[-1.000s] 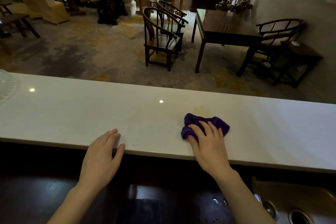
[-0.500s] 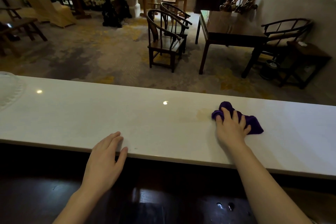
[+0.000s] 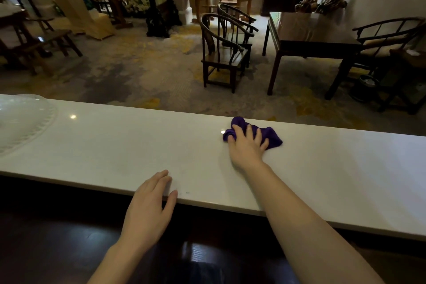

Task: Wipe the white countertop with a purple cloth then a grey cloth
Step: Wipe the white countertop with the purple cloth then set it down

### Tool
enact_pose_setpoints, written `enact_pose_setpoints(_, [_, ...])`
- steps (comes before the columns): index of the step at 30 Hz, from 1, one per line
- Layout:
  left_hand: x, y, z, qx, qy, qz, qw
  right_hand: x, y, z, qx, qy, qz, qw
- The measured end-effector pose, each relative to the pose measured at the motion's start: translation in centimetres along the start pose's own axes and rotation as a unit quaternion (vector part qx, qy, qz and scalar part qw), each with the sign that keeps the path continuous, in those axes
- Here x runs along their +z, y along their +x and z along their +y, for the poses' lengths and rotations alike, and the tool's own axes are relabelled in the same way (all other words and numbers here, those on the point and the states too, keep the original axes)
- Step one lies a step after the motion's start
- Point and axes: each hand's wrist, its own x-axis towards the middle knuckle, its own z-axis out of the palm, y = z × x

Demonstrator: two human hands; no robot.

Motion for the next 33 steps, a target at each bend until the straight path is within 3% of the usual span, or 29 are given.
enact_pose_setpoints(6, [0.0,0.0,-0.2,-0.002,-0.021,0.004,1.000,2.6,-0.8,-5.1,-0.135,0.009,-0.063,0.989])
enact_pose_setpoints(9, [-0.1,0.0,-0.5,-0.040,-0.087,0.018,0.995,3.6,-1.9,-6.9,-0.203,0.017,-0.091,0.975])
enact_pose_setpoints(13, [-0.1,0.1,-0.8,-0.075,-0.144,0.036,0.986,4.3,-3.6,-7.6,-0.262,0.020,-0.119,0.957])
enact_pose_setpoints(19, [0.3,0.0,-1.1,-0.089,-0.143,0.038,0.985,4.7,-8.3,-6.3,-0.339,0.003,-0.120,0.933])
enact_pose_setpoints(26, [0.3,-0.1,-1.4,-0.076,-0.096,0.020,0.992,2.8,-12.4,-1.9,-0.368,-0.010,-0.095,0.925])
enact_pose_setpoints(33, [0.0,-0.2,-0.9,-0.051,-0.060,0.006,0.997,-1.0,-13.6,5.8,-0.290,-0.018,-0.058,0.955])
